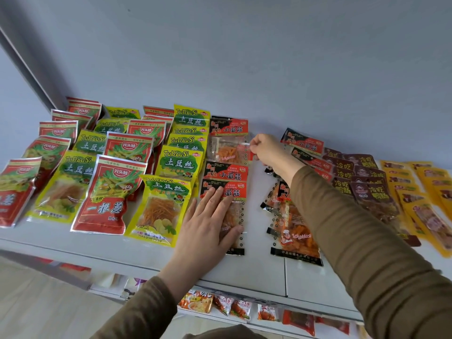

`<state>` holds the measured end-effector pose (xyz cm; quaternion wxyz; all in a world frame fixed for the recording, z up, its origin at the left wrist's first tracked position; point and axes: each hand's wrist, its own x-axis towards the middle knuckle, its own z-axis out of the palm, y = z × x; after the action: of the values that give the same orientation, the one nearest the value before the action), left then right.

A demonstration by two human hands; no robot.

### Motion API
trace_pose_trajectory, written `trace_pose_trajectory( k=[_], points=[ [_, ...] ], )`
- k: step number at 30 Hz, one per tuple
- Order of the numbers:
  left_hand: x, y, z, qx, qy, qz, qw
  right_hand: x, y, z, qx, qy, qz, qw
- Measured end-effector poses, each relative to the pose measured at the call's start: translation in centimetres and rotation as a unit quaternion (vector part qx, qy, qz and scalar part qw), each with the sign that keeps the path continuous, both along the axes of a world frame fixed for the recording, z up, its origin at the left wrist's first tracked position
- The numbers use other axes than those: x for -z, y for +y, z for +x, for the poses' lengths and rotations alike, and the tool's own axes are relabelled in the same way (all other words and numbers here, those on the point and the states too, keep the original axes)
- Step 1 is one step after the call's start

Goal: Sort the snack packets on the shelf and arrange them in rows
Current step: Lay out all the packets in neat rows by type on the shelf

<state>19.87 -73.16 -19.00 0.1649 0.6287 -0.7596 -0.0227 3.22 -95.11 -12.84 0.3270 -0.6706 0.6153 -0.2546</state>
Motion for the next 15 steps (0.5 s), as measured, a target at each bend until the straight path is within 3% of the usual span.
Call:
trace_pose_trajectory(
  k=[13,15],
  points=[
    [-0.1,0.0,0.0,0.005,0.0,0.004,1.0,-0.2,-3.3,1.6,0.101,-0.122,-0.054,0.986],
    [0.0,0.0,0.0,0.005,0.0,0.005,1.0,-0.3,-3.0,1.9,0.071,-0.067,-0.04,0.994]
  ],
)
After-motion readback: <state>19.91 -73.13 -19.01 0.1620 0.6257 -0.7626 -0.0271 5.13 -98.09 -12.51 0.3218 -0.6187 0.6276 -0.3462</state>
